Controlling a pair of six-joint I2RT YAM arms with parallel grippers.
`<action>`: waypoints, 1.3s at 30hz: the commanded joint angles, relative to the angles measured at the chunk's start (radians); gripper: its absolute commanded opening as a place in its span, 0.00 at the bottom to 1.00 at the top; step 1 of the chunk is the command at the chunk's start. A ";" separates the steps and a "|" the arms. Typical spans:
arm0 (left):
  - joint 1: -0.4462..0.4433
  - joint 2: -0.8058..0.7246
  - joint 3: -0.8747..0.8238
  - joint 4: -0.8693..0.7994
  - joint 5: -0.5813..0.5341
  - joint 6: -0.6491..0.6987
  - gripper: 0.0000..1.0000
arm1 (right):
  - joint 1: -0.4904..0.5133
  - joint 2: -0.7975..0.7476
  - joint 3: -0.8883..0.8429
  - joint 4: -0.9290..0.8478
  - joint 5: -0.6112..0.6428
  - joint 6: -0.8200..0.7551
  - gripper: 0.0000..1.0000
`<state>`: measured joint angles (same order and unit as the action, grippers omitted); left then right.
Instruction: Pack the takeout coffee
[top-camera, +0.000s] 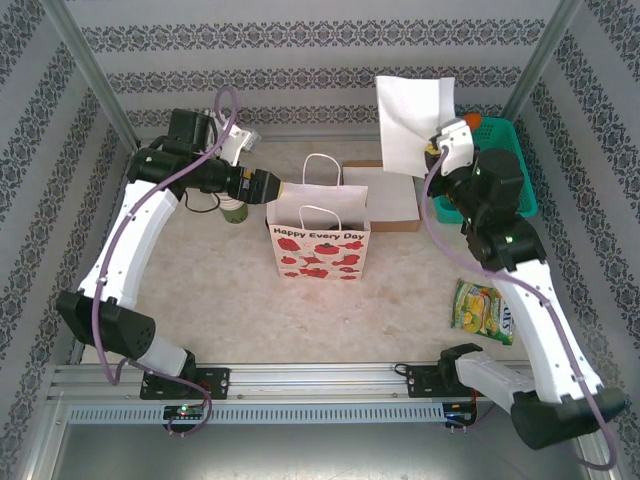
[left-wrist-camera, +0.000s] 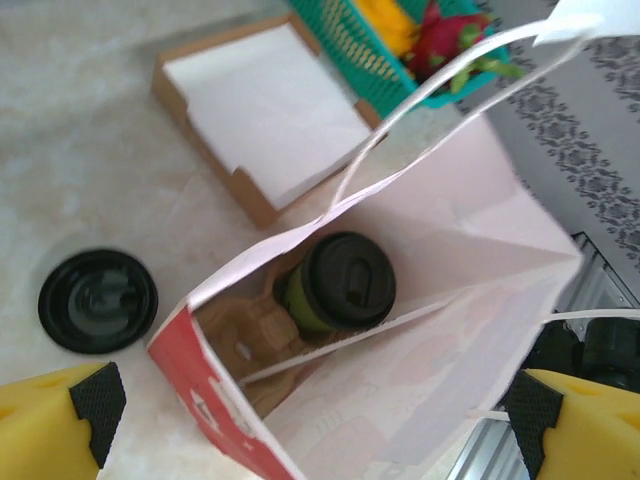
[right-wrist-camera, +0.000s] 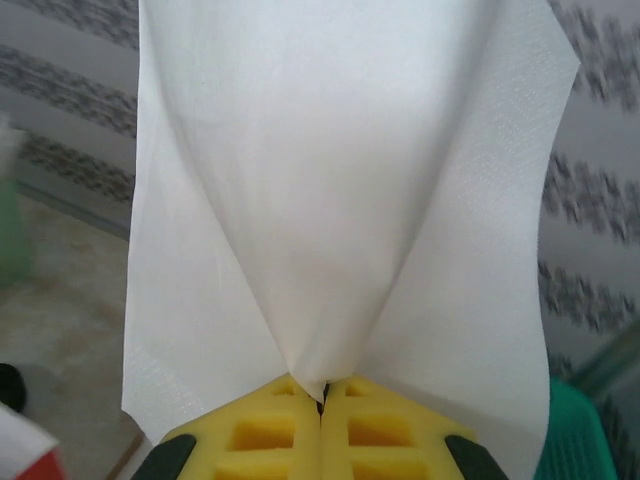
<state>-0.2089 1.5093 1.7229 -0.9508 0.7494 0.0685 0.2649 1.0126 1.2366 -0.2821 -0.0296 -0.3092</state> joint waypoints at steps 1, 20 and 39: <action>-0.014 -0.044 0.013 0.125 0.094 0.104 1.00 | 0.101 -0.008 0.043 0.024 -0.068 -0.264 0.00; -0.015 -0.154 -0.122 0.261 0.295 0.225 1.00 | 0.470 0.256 0.294 -0.321 0.104 -0.748 0.00; -0.015 -0.081 -0.105 0.263 0.145 0.123 1.00 | 0.506 0.399 0.379 -0.530 0.082 -0.753 0.00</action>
<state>-0.2104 1.4590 1.6390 -0.7387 0.9806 0.2325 0.7639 1.4017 1.5795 -0.7456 0.0811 -1.0626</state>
